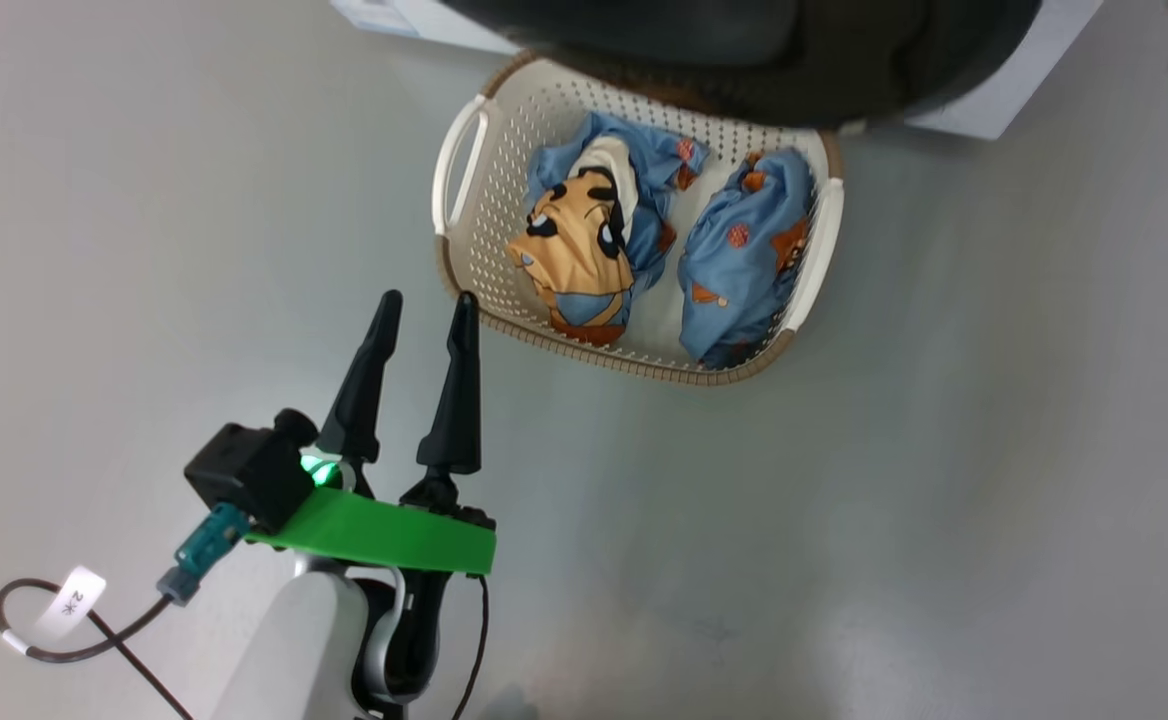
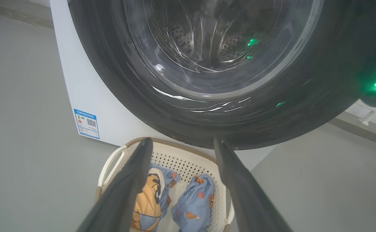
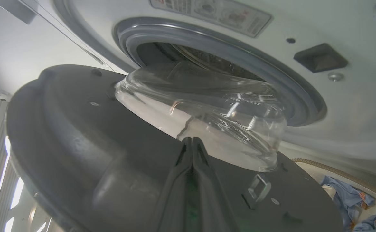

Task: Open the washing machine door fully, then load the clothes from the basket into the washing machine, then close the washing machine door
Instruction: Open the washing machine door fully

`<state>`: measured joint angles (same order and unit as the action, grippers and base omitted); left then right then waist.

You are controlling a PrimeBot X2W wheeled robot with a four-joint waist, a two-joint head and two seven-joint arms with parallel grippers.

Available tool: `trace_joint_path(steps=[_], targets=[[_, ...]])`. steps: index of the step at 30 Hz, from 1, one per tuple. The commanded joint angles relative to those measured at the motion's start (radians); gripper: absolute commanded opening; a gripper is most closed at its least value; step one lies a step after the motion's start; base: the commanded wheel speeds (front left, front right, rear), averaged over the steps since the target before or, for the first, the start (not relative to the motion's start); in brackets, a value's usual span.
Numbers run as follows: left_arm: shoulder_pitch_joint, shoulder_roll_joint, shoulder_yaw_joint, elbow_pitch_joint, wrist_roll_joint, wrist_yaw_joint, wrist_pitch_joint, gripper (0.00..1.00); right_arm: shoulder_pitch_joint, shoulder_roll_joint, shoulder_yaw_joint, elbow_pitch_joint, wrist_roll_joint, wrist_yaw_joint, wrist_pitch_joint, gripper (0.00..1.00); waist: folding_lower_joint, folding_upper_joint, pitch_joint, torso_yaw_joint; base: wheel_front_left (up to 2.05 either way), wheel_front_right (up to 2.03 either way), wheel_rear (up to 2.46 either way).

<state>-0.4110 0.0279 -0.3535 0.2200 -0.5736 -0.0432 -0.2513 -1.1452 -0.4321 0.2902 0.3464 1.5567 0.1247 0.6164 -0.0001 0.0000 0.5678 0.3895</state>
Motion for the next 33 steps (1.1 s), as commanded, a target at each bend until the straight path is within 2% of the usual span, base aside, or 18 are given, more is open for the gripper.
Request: trace_joint_path(steps=[1, 12, 33], targets=[[0.016, 0.022, 0.037, -0.012, 0.014, -0.003, -0.011, 1.00, 0.046, 0.040, 0.028, -0.037, 0.002, 0.006, 0.020, 0.00, 0.0001, 0.0000, -0.024, -0.007, 0.00, 0.00, 0.00], [0.078, 0.022, 0.066, 0.006, 0.056, -0.019, -0.011, 1.00, 0.164, 0.076, 0.081, -0.056, 0.016, 0.006, 0.035, 0.00, 0.0001, 0.0000, -0.133, -0.012, 0.00, 0.00, 0.00], [0.206, 0.022, 0.112, 0.009, 0.116, -0.034, -0.011, 1.00, 0.398, 0.160, 0.133, -0.122, 0.043, 0.006, 0.062, 0.00, 0.0001, 0.0000, -0.310, 0.020, 0.00, 0.00, 0.00]])
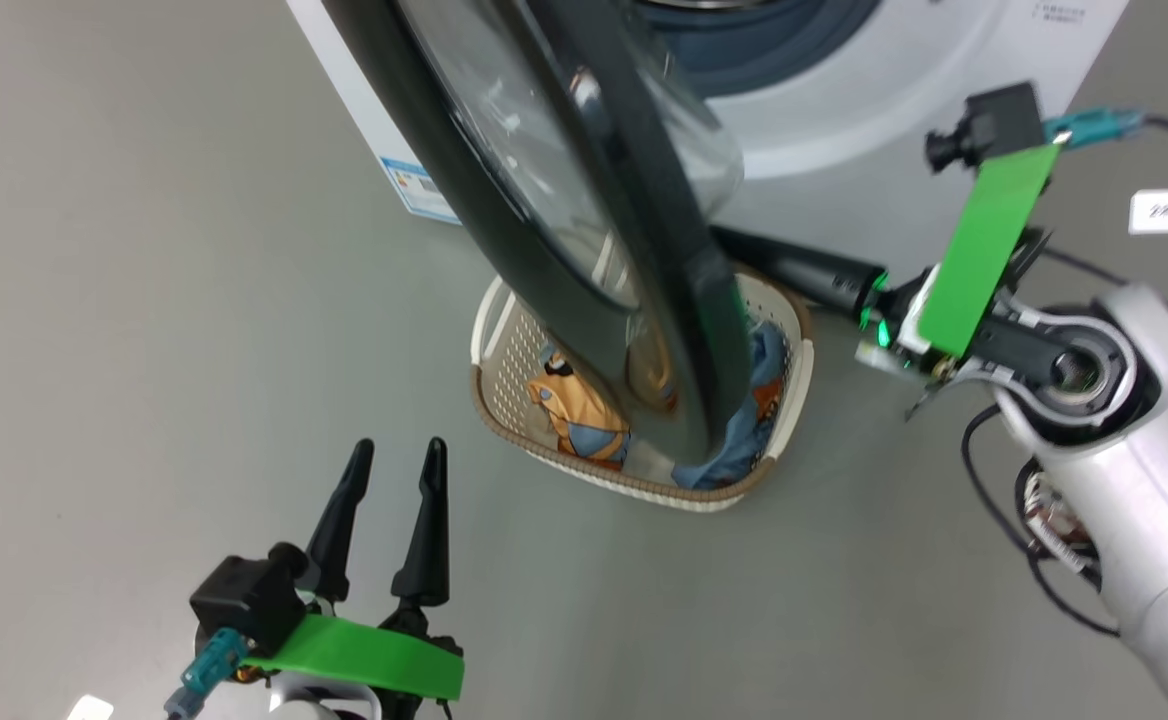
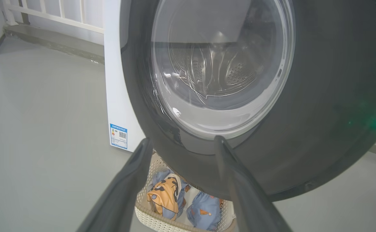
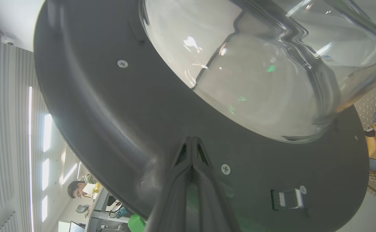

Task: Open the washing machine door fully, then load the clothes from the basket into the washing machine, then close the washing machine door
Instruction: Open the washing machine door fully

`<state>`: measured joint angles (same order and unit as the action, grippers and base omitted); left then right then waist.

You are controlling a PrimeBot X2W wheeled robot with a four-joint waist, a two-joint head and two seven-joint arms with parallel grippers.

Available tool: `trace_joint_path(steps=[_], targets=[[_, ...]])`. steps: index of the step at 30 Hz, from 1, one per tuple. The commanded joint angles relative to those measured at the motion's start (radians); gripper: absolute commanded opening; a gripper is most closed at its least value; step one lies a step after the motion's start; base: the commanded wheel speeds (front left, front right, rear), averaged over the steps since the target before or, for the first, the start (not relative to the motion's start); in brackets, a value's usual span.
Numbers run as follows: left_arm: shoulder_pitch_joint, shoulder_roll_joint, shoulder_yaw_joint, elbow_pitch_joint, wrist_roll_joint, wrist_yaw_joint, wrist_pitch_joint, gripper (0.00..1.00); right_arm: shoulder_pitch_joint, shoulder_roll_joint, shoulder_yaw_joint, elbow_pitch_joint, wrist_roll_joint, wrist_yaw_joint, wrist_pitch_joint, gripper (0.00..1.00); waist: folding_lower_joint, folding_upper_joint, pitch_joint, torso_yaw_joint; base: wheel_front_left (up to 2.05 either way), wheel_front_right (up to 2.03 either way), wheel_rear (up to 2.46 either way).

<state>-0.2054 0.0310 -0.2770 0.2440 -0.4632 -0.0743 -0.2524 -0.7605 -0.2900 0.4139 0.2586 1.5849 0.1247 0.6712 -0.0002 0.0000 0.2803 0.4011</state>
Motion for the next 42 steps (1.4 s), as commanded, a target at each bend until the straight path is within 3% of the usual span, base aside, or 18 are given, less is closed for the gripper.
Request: trace_joint_path(steps=[1, 16, 27, 30, 32, 35, 42], targets=[[0.005, 0.019, 0.037, -0.014, 0.008, -0.004, -0.009, 1.00, 0.023, 0.023, 0.010, -0.037, 0.013, 0.006, 0.007, 0.00, 0.0002, 0.0000, -0.028, 0.011, 0.00, 0.00, 0.00], [0.027, 0.019, 0.043, -0.013, 0.021, -0.007, -0.009, 1.00, 0.094, 0.103, 0.029, -0.058, 0.003, 0.006, 0.029, 0.00, 0.0002, 0.0000, -0.075, 0.035, 0.00, 0.00, 0.00], [0.027, 0.019, 0.058, -0.003, 0.029, -0.010, -0.009, 1.00, 0.119, 0.113, 0.005, -0.058, -0.024, 0.006, -0.020, 0.00, 0.0002, 0.0000, -0.099, 0.002, 0.00, 0.00, 0.00], [0.025, 0.019, 0.066, 0.006, 0.037, -0.015, -0.009, 1.00, 0.129, 0.107, -0.003, -0.062, -0.029, 0.006, -0.044, 0.37, 0.0002, 0.0000, -0.106, -0.018, 0.00, 0.00, 0.00], [0.020, 0.019, 0.073, 0.014, 0.045, -0.020, -0.009, 1.00, 0.137, 0.100, -0.008, -0.065, -0.033, 0.006, -0.060, 0.47, 0.0002, 0.0000, -0.110, -0.033, 0.00, 0.00, 0.00], [0.012, 0.019, 0.087, 0.023, 0.062, -0.028, -0.009, 1.00, 0.150, 0.085, -0.019, -0.072, -0.043, 0.006, -0.096, 0.98, 0.0002, 0.0000, -0.117, -0.055, 0.00, 0.00, 0.00], [0.012, 0.019, 0.127, 0.034, 0.096, -0.041, -0.009, 1.00, 0.182, 0.058, -0.036, -0.079, -0.053, 0.006, -0.171, 1.00, 0.0002, 0.0000, -0.130, -0.105, 0.00, 0.00, 0.00]])
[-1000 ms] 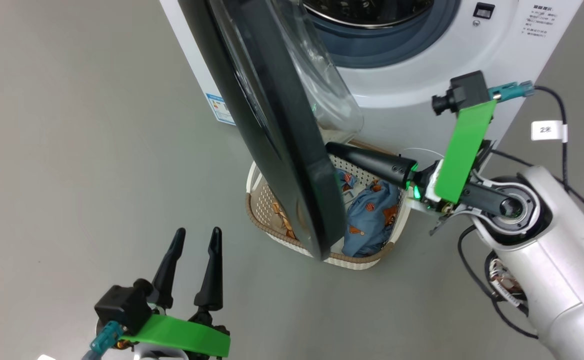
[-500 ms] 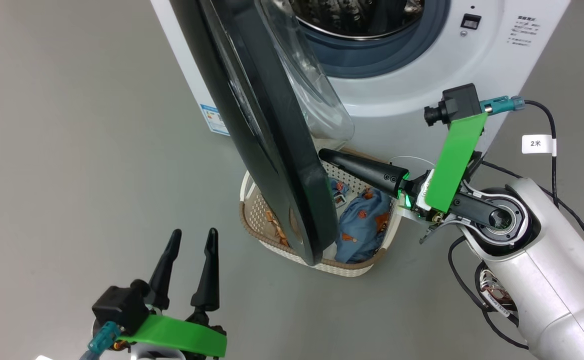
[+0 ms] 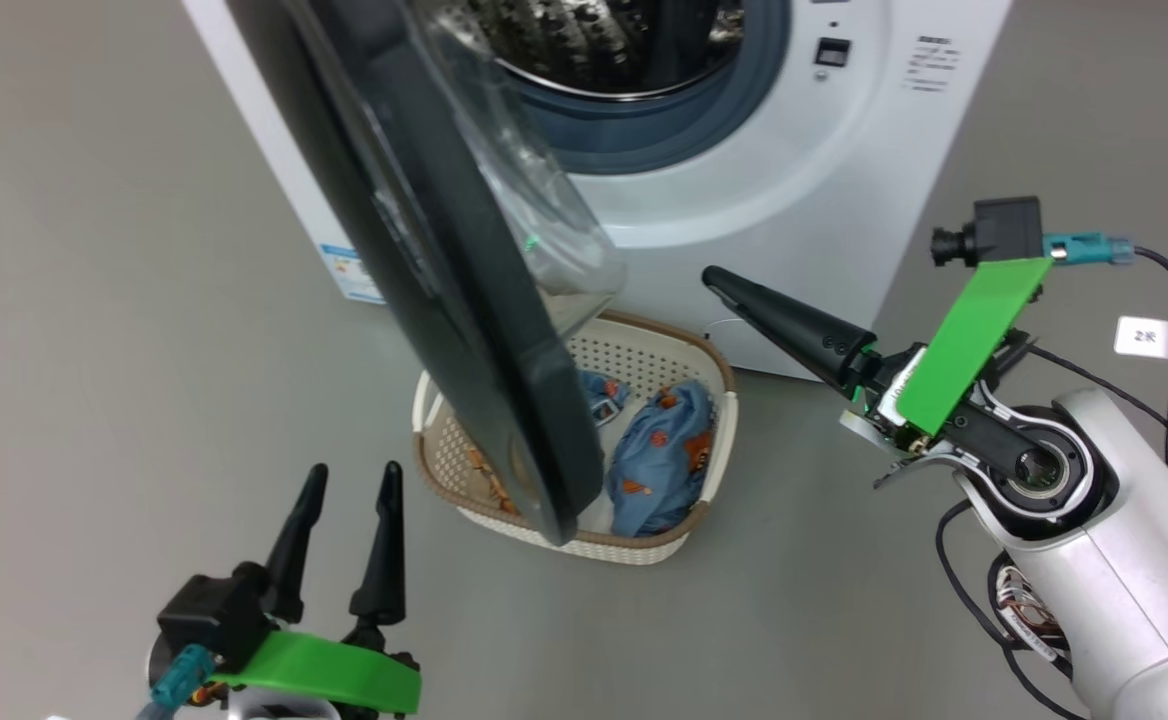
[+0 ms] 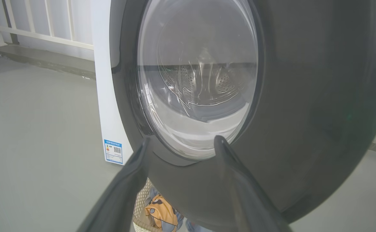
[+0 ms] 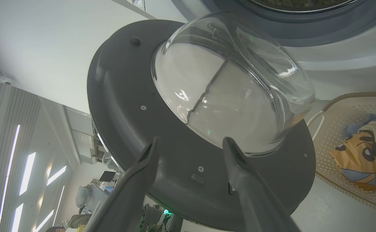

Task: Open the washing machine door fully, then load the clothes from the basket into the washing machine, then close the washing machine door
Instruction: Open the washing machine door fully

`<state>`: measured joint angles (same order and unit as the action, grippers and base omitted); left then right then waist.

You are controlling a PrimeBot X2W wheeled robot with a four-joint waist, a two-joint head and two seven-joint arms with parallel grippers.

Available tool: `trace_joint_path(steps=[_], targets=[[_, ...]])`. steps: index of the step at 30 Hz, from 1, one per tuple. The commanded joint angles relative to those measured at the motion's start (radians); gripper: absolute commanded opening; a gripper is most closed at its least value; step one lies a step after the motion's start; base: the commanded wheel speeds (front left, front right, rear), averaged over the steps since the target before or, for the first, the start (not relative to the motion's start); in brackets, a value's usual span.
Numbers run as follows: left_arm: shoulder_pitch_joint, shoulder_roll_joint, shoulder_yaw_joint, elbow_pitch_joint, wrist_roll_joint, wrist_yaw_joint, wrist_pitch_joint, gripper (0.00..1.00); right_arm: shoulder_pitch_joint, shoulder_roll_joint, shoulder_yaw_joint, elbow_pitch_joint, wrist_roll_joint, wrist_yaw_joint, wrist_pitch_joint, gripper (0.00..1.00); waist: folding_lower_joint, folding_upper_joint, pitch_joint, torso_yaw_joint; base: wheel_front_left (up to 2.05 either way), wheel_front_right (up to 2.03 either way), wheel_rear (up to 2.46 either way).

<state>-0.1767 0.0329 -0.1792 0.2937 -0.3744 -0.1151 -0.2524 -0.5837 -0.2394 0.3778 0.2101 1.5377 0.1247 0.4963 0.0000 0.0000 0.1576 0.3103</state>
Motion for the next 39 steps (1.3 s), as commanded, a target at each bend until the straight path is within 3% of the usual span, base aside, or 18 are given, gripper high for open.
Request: trace_joint_path(steps=[1, 15, 32, 36, 39], targets=[[-0.016, 0.017, 0.036, -0.015, 0.009, -0.002, -0.009, 1.00, 0.009, 0.001, 0.000, -0.027, -0.013, 0.006, -0.011, 1.00, 0.0000, 0.0000, -0.009, -0.024, 0.00, 0.00, 0.00], [0.010, 0.017, 0.107, -0.008, 0.039, -0.013, -0.009, 1.00, 0.093, -0.087, 0.062, -0.004, -0.055, 0.006, -0.258, 1.00, 0.0000, 0.0000, -0.041, -0.130, 0.00, 0.00, 0.00], [0.067, 0.018, 0.173, -0.008, 0.057, -0.015, -0.009, 1.00, 0.190, -0.225, 0.244, 0.088, -0.151, 0.006, -0.728, 1.00, 0.0000, 0.0000, -0.095, -0.186, 0.00, 0.00, 0.00], [0.075, 0.020, 0.177, -0.007, 0.055, -0.015, -0.009, 1.00, 0.209, -0.242, 0.242, 0.131, -0.189, 0.006, -0.756, 1.00, 0.0000, 0.0000, -0.102, -0.195, 0.00, 0.00, 0.00], [0.082, 0.021, 0.181, -0.009, 0.055, -0.015, -0.009, 1.00, 0.228, -0.232, 0.160, 0.150, -0.281, 0.006, -0.757, 1.00, 0.0000, 0.0000, -0.106, -0.204, 0.00, 0.00, 0.00]])
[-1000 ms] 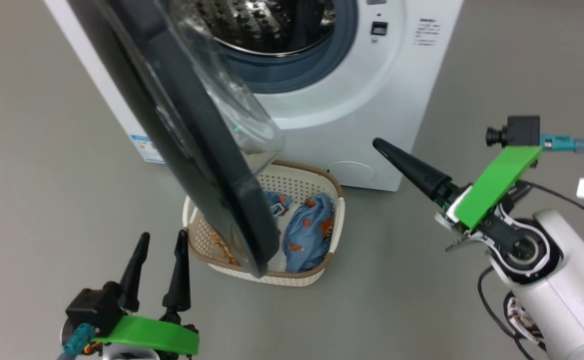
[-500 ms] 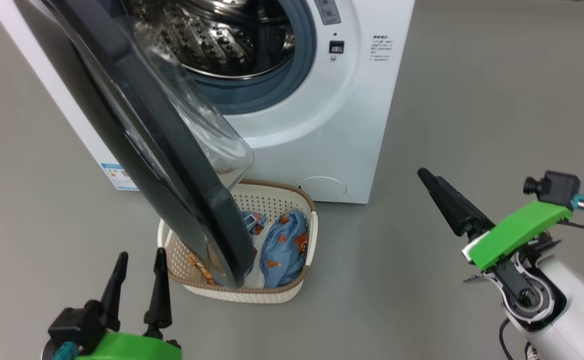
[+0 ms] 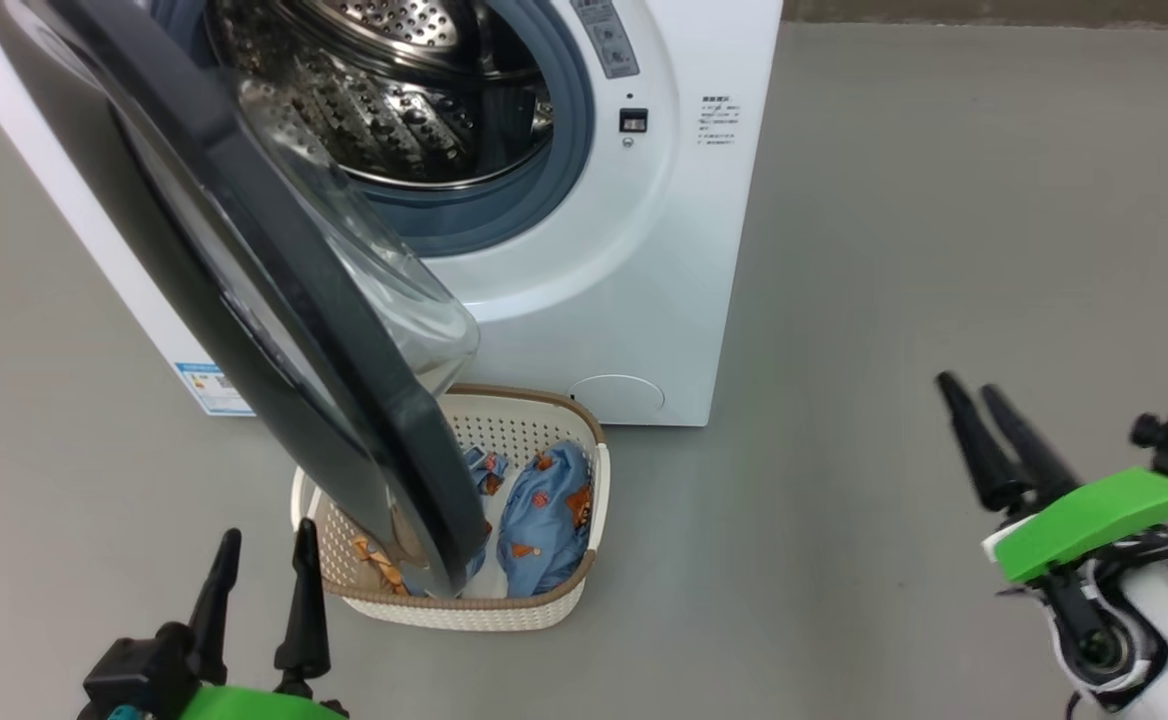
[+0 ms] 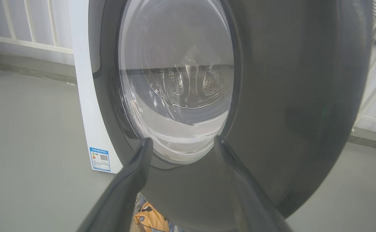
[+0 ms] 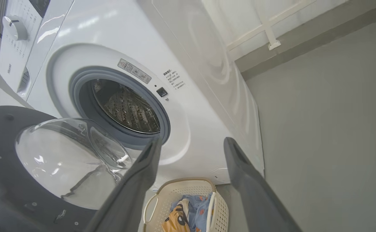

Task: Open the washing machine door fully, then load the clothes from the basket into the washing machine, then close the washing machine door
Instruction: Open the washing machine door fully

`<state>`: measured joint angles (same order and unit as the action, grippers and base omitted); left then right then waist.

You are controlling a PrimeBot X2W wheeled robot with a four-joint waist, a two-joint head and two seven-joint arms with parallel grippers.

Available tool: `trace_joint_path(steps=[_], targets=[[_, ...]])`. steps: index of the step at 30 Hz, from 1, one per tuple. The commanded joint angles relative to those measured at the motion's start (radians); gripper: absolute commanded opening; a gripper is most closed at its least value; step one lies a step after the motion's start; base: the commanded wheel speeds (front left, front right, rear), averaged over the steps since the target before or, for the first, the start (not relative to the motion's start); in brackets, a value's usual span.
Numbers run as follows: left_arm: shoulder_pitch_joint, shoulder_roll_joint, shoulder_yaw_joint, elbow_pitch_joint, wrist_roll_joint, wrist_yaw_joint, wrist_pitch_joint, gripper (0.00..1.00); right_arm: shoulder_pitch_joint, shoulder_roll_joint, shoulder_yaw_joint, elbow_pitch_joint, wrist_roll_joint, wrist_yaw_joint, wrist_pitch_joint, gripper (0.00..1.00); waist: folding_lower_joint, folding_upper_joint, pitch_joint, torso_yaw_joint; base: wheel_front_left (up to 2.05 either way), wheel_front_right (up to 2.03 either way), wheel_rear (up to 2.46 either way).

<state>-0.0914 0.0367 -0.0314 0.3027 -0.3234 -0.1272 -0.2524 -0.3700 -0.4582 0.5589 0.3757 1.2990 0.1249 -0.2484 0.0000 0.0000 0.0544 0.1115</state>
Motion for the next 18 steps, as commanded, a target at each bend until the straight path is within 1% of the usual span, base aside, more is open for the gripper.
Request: trace_joint_path(steps=[1, 4, 5, 13, 18], targets=[[-0.002, 0.018, 0.034, -0.018, 0.004, -0.003, -0.009, 1.00, 0.026, -0.006, -0.049, -0.014, -0.079, 0.006, -0.013, 1.00, 0.0000, 0.0000, -0.003, -0.007, 0.00, 0.00, 0.00], [0.002, 0.018, 0.038, -0.020, 0.004, -0.003, -0.009, 1.00, 0.061, 0.019, -0.128, -0.022, -0.193, 0.006, -0.013, 1.00, 0.0000, 0.0000, -0.005, -0.013, 0.00, 0.00, 0.00], [0.002, 0.018, 0.038, -0.020, 0.004, -0.003, -0.009, 1.00, 0.061, 0.019, -0.128, -0.022, -0.193, 0.006, -0.013, 1.00, 0.0000, 0.0000, -0.005, -0.013, 0.00, 0.00, 0.00], [-0.001, 0.017, 0.037, -0.021, 0.005, -0.003, -0.009, 1.00, 0.134, 0.077, -0.281, -0.068, -0.513, 0.006, -0.013, 1.00, 0.0000, 0.0000, -0.001, -0.017, 0.00, 0.00, 0.00], [-0.005, 0.017, 0.035, -0.020, 0.005, -0.003, -0.009, 1.00, 0.177, 0.118, -0.370, -0.085, -0.652, 0.006, -0.013, 1.00, 0.0000, 0.0000, 0.001, -0.011, 0.00, 0.00, 0.00]])
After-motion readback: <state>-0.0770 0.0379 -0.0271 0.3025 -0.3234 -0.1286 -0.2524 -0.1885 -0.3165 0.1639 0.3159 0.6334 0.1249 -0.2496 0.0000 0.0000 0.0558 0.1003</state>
